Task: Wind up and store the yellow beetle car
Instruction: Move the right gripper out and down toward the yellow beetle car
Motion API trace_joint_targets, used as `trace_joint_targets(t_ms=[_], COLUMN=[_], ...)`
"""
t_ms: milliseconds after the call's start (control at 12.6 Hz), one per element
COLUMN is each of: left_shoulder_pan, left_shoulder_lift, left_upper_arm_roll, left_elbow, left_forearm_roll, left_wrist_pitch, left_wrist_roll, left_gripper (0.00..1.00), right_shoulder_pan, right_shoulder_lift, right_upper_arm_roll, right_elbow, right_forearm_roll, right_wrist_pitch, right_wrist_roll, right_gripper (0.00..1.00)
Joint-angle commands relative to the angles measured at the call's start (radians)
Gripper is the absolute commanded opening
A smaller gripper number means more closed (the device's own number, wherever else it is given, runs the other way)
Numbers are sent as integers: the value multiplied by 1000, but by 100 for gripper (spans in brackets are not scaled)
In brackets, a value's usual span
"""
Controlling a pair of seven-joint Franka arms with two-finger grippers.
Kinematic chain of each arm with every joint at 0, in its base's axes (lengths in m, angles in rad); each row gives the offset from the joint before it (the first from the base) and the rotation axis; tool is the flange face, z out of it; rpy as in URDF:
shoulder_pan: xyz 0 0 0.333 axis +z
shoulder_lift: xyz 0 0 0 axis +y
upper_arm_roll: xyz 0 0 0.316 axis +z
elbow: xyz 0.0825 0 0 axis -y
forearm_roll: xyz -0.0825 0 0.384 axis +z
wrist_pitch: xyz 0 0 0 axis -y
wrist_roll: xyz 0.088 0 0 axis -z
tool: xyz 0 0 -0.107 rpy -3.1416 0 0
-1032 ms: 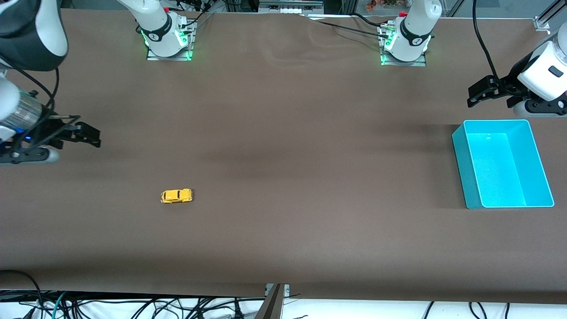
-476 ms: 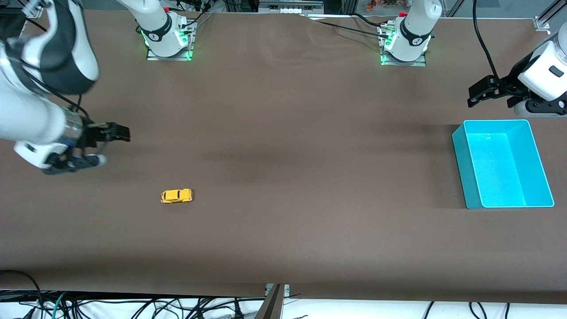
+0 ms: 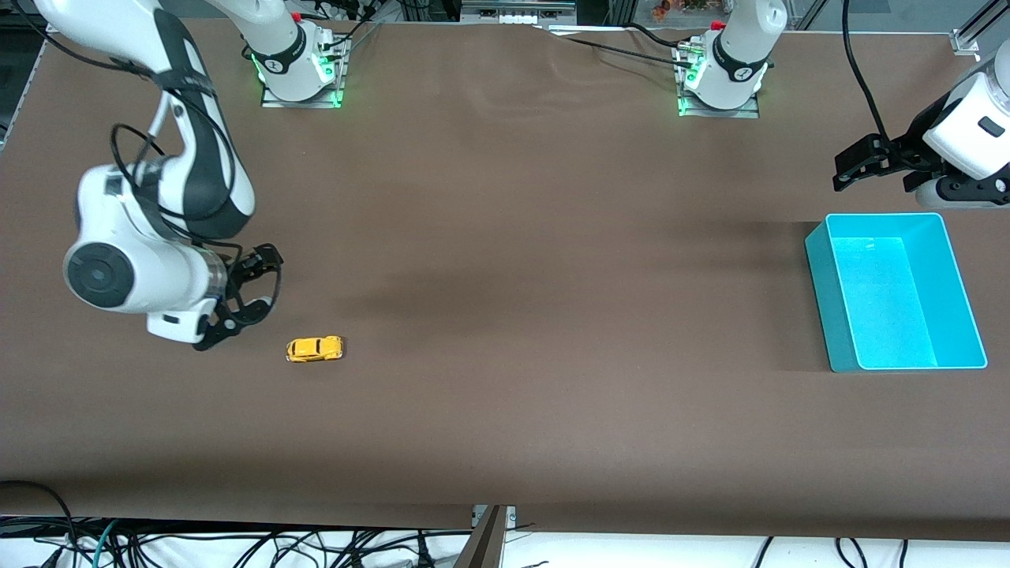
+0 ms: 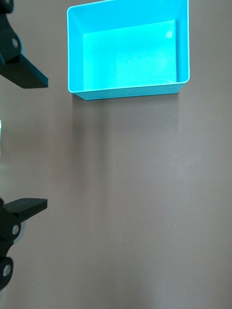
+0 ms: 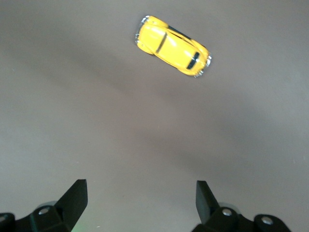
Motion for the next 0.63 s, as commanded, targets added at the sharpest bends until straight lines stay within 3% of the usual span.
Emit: trace_joint_targets(t_ms=[0,556], left_shoulder_pan=[3,3], left_shoulder_lift=[1,1], left_upper_arm_roll=[-1,0], left_elbow=[19,19], left_forearm_roll=[-16,-16], left_wrist_pitch=[-16,-16], left_wrist_roll=[-7,-7], left_gripper=[100,100], right_shoulder_pan=[7,7], right_shoulder_lift=[18,81], right_upper_arm_roll=[-5,-3], right_elbow=[-46,-112], right_forearm_roll=[-3,-2], right_wrist_pitch=[84,399], right_wrist_roll=[-164,-673], right_gripper=[99,99])
